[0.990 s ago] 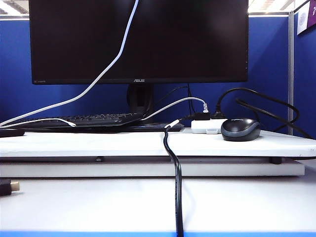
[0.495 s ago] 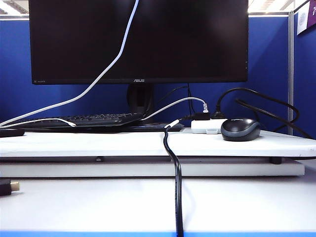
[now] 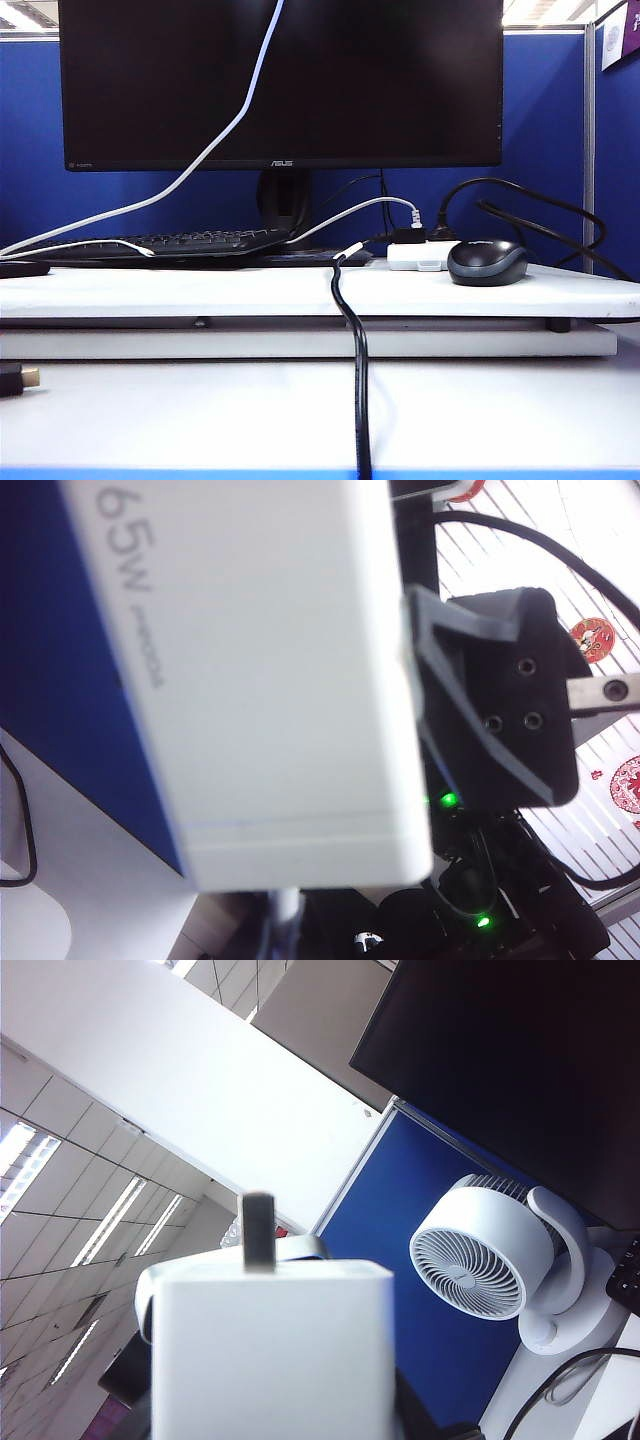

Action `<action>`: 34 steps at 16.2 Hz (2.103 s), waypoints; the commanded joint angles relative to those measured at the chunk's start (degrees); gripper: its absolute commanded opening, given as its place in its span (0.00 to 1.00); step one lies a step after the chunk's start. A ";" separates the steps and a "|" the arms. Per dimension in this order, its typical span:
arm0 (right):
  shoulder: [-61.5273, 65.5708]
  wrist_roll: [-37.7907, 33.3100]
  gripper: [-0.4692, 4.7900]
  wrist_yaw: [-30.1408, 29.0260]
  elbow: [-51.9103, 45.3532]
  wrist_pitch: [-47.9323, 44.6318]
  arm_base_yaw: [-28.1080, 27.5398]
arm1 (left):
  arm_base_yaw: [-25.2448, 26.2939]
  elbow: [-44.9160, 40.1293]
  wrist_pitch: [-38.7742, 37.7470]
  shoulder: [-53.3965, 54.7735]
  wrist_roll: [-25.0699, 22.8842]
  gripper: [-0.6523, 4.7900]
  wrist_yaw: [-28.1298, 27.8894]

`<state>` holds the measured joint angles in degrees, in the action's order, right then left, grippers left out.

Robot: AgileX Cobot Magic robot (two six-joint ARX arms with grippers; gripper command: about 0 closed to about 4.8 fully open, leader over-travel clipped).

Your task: Pick up the Type-C charging cable and the charging base, insert one end of the Type-C charger into the corresponding slot on the base, and finally place the plugged-in charger back on the table.

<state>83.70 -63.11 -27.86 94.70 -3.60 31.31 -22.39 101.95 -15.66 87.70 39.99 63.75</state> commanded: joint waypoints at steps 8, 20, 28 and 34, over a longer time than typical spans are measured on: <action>-0.44 7.74 0.09 -6.25 0.42 -2.27 0.15 | -0.02 0.13 2.71 -0.37 2.69 0.11 -2.19; -0.79 7.23 0.09 -5.09 0.42 -2.23 -0.09 | -0.02 0.13 3.06 -0.48 2.69 0.11 -5.20; -0.79 8.87 0.09 -5.07 0.42 -0.46 -0.07 | -0.02 0.13 6.05 -0.96 5.05 0.11 -4.59; -0.79 9.18 0.09 -3.76 0.42 0.74 -0.07 | -0.04 0.13 6.16 -1.36 5.05 0.11 -4.39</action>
<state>83.31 -54.15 -29.91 95.13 -3.99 30.92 -22.72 101.65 -12.69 86.98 44.93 61.12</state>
